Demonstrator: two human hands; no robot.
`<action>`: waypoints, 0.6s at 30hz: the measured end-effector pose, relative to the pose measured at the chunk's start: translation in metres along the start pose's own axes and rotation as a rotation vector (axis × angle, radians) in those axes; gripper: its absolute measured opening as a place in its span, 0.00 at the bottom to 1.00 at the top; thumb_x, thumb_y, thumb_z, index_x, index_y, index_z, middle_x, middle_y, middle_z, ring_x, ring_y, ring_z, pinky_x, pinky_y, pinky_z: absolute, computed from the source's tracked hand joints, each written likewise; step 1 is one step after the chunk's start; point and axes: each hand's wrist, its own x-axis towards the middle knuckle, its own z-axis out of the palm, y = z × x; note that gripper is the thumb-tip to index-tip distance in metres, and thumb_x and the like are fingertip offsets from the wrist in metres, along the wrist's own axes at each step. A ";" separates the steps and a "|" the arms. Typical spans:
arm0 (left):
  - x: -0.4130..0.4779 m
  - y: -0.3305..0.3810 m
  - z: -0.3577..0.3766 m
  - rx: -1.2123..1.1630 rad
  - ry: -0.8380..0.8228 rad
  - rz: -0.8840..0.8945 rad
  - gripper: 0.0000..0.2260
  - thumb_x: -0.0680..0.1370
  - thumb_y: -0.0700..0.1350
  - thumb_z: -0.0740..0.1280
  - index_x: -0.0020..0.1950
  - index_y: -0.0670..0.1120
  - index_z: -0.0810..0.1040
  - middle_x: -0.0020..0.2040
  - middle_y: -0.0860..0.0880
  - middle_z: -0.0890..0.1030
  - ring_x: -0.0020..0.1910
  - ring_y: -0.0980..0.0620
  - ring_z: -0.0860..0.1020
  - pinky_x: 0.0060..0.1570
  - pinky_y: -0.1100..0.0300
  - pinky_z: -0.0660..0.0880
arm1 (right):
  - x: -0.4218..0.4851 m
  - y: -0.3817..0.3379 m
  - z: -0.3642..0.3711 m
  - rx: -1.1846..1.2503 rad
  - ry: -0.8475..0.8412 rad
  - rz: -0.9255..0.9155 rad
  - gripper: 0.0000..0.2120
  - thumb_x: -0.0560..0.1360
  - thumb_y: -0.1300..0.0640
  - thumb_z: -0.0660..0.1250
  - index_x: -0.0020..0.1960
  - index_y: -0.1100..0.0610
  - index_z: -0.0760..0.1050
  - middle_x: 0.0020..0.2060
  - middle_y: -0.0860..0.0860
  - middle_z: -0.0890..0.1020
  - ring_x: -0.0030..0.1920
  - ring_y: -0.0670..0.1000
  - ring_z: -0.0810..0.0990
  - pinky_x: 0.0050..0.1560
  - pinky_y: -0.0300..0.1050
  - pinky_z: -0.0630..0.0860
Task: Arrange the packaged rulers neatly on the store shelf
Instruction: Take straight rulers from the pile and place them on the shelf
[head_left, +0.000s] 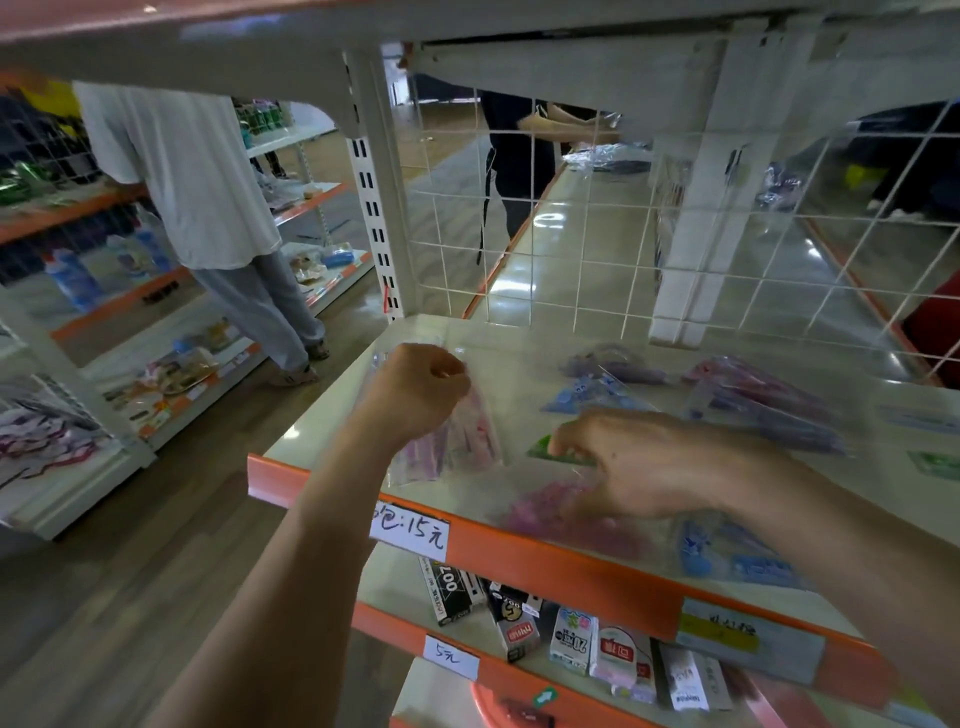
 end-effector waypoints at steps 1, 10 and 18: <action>0.003 -0.006 -0.005 0.034 0.009 -0.013 0.05 0.77 0.43 0.65 0.47 0.48 0.81 0.41 0.49 0.81 0.40 0.50 0.78 0.44 0.58 0.76 | 0.004 -0.002 -0.004 0.006 0.038 0.003 0.25 0.75 0.42 0.66 0.69 0.46 0.67 0.63 0.46 0.72 0.58 0.48 0.73 0.53 0.41 0.71; 0.018 -0.058 -0.037 0.188 0.004 -0.067 0.12 0.77 0.47 0.65 0.59 0.48 0.79 0.54 0.48 0.81 0.48 0.49 0.79 0.52 0.54 0.77 | 0.081 -0.054 -0.005 0.101 0.161 0.108 0.18 0.76 0.49 0.63 0.63 0.56 0.73 0.60 0.55 0.77 0.58 0.57 0.76 0.50 0.44 0.72; 0.028 -0.083 -0.052 0.137 -0.024 -0.029 0.12 0.77 0.47 0.66 0.59 0.47 0.80 0.52 0.47 0.81 0.50 0.47 0.79 0.52 0.54 0.76 | 0.121 -0.086 -0.003 0.047 0.117 0.220 0.16 0.71 0.55 0.69 0.57 0.59 0.75 0.54 0.56 0.80 0.50 0.56 0.80 0.42 0.40 0.69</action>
